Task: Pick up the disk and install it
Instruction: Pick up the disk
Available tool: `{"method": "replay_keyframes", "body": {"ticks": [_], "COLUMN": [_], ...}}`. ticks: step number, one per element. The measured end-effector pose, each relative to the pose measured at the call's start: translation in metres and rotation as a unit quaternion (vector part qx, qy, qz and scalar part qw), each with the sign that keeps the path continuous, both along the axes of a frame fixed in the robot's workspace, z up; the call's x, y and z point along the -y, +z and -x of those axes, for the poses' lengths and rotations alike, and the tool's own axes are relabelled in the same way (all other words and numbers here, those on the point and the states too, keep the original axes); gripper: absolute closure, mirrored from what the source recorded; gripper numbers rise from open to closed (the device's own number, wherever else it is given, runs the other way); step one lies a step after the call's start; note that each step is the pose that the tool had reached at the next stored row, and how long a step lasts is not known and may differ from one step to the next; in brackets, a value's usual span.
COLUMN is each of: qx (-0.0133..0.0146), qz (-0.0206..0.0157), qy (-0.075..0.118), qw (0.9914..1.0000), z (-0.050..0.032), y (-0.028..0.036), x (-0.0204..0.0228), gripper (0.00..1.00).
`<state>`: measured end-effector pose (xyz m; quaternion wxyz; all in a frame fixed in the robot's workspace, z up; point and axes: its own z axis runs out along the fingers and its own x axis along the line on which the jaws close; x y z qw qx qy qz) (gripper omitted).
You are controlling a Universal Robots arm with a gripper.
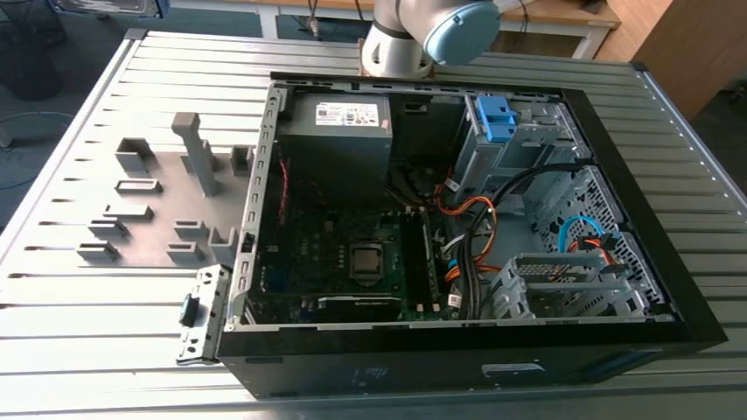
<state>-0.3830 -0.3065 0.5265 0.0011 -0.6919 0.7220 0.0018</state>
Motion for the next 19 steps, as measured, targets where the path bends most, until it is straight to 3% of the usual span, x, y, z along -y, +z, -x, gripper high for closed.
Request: {"method": "replay_keyframes", "body": {"ticks": [19], "qx": [0.0], "qz": [0.0], "qy": [0.0], "qw": [1.0], "z": [-0.0364], "y": [-0.0001], "x": [0.0], "gripper": [0.64]}}
